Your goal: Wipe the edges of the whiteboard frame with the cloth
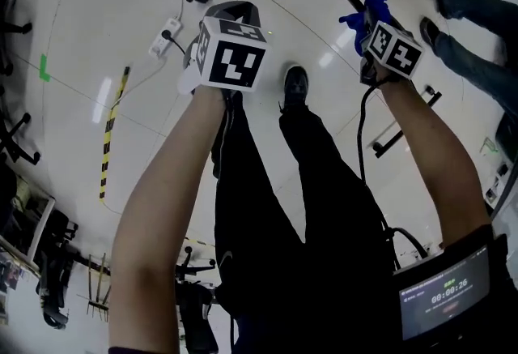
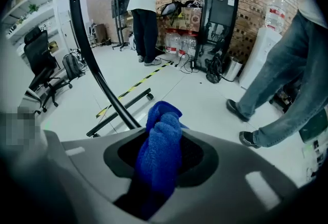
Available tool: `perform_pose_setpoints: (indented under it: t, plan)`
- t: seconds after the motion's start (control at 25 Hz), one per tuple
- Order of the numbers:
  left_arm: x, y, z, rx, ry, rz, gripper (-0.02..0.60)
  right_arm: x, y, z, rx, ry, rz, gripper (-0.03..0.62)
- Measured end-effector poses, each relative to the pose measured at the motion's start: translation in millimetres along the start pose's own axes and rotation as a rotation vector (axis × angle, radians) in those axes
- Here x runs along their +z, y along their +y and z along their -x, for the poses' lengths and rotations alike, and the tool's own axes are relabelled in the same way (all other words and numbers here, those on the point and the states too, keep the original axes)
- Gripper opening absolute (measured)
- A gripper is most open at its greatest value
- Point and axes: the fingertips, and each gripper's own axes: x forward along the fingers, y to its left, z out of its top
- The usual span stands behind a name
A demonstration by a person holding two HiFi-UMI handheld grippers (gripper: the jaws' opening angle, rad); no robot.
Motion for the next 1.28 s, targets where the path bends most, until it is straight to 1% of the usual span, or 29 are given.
perform_pose_setpoints:
  t: [0.08,0.2,0.52,0.64,0.8,1.08,1.28]
  plan:
    - [-5,10,6,0.008,-0.002,0.02,0.003,1,9,-1,0.003,0.006,0.009,0.143]
    - [-6,24,12,0.037,-0.022,0.056,0.003,15,27,-14,0.032,-0.005,0.036,0.142]
    - [-13,25,21,0.039,-0.057,0.118,0.003,38,49,-23,0.069,-0.004,0.114,0.143]
    - [-15,31,24,0.039,-0.065,0.126,0.003,45,60,-25,0.076,-0.007,0.12,0.143]
    - [-21,38,26,0.039,-0.072,0.115,0.003,44,66,-30,0.072,-0.009,0.051,0.143]
    - [-19,38,28,0.036,-0.082,0.124,0.003,46,68,-33,0.072,-0.004,0.086,0.143]
    - [-12,45,30,0.036,-0.096,0.138,0.003,53,86,-37,0.091,0.001,0.093,0.143]
